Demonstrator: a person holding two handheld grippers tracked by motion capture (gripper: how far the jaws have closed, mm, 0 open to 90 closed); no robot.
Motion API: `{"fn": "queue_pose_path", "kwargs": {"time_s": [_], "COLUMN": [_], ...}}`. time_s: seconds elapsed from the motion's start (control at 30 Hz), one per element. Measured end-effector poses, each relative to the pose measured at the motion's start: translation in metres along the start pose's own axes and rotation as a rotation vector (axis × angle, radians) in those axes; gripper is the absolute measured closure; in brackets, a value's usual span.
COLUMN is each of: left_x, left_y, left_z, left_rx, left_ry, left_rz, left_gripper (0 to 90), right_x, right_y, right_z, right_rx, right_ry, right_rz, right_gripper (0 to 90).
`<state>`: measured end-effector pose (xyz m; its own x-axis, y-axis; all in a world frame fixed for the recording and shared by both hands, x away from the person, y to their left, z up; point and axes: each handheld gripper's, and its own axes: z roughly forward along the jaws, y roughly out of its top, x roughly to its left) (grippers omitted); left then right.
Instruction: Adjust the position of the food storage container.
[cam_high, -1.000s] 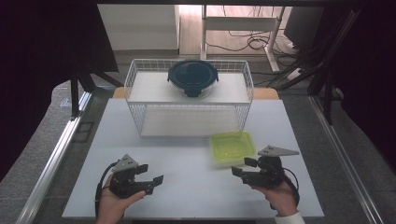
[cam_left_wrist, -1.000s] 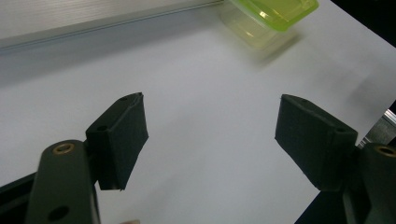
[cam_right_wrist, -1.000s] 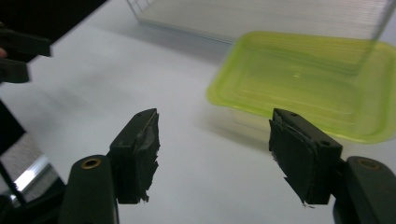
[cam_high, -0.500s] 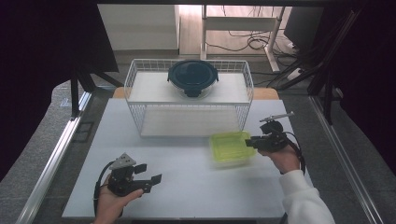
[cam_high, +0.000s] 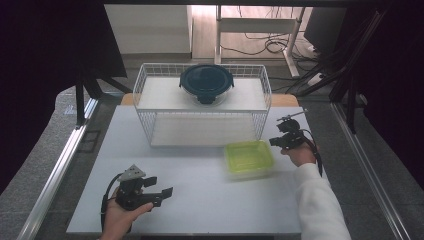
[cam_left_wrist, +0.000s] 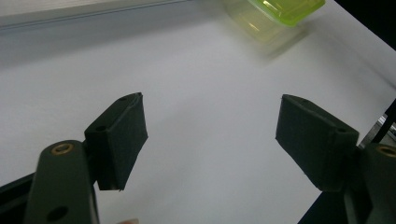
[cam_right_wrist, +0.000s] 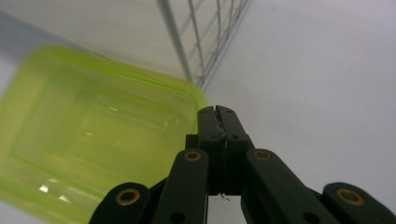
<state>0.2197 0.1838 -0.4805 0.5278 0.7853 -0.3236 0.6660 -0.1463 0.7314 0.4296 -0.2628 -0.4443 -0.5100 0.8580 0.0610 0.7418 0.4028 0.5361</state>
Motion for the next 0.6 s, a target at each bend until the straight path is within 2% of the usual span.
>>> {"fn": "queue_pose_path", "kwargs": {"time_s": [0.07, 0.2, 0.27, 0.33, 0.6], "left_x": [0.001, 0.002, 0.003, 0.003, -0.004], "left_y": [-0.001, -0.002, -0.003, -0.003, -0.003], "left_z": [0.001, 0.003, 0.003, 0.003, 0.006], "left_rx": [0.004, 0.010, 0.010, 0.007, 0.017], "left_ry": [-0.011, -0.005, -0.004, -0.008, 0.003], "left_rz": [-0.003, -0.004, -0.003, 0.000, 0.024], "left_gripper": [23.3, 23.1, 23.0, 22.9, 22.1], "right_x": [-0.003, -0.008, -0.009, -0.008, 0.000], "right_y": [0.001, 0.001, -0.001, -0.004, -0.014], "right_z": [0.007, 0.015, 0.020, 0.022, 0.022], "right_rx": [0.017, 0.026, 0.053, 0.065, 0.042], "right_ry": [-0.016, -0.035, -0.042, -0.026, 0.006], "right_rz": [-0.013, -0.027, -0.036, -0.036, -0.059], "right_gripper": [88.5, 88.4, 88.5, 88.5, 88.6]}}
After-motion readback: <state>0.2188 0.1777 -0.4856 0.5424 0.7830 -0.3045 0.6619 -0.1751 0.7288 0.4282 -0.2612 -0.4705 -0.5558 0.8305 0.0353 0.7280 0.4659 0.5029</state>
